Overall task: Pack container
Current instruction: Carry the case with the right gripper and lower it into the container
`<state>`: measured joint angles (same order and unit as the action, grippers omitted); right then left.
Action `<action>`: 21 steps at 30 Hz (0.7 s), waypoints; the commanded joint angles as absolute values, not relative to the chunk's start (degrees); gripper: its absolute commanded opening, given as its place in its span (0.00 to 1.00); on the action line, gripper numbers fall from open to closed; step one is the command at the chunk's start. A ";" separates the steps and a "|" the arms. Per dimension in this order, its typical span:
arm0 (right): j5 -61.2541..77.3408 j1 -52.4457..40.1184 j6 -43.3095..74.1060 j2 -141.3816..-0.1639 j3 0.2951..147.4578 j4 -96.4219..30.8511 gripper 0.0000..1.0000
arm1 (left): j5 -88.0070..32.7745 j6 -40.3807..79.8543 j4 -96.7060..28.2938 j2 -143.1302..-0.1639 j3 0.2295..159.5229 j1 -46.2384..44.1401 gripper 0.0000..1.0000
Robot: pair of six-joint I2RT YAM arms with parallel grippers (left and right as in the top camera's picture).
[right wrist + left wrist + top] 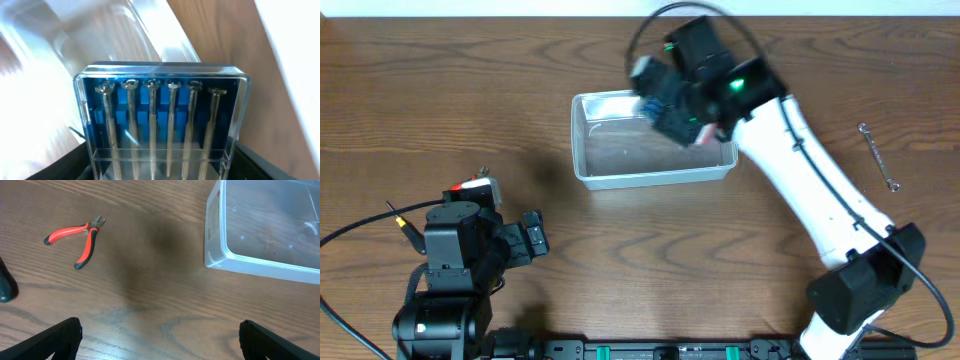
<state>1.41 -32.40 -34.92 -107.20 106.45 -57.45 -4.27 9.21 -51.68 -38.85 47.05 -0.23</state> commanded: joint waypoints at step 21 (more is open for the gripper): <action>14.41 -32.34 -47.86 -129.34 106.30 -55.59 0.01 | -3.81 9.74 -52.69 -38.85 48.29 -0.47 0.98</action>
